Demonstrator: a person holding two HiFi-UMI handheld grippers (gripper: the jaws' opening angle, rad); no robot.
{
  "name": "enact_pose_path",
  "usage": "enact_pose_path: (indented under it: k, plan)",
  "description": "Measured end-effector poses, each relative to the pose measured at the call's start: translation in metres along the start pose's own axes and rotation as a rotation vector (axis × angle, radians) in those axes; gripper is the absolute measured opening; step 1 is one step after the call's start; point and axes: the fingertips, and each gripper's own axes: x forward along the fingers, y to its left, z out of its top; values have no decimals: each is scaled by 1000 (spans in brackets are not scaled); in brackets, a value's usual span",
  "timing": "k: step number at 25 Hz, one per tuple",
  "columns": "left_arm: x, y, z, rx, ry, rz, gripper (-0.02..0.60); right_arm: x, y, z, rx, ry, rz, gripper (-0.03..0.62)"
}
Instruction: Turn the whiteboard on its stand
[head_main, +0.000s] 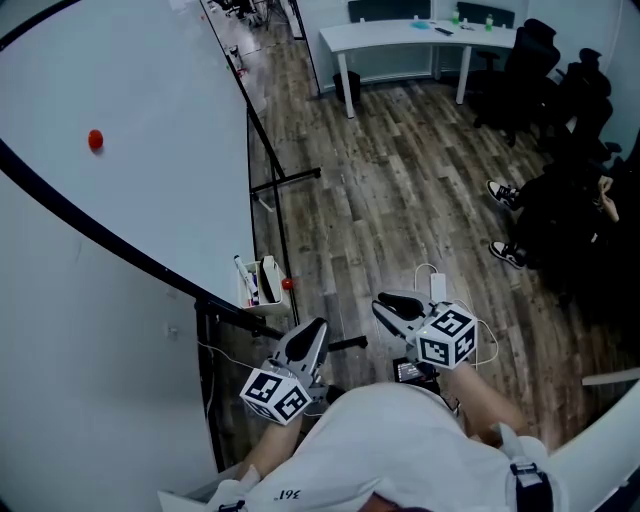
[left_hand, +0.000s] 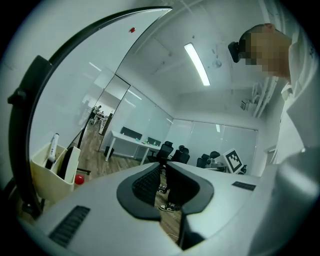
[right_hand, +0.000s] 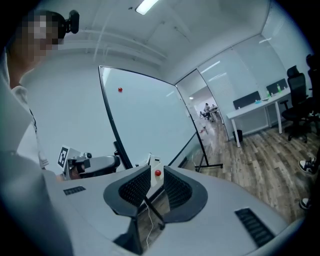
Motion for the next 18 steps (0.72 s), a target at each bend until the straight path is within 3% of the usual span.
enact_pose_path:
  k: [18]
  plan:
    - [69,-88,-46,-42,29,35,43,-100,-74,-2,-8,18,-13,94]
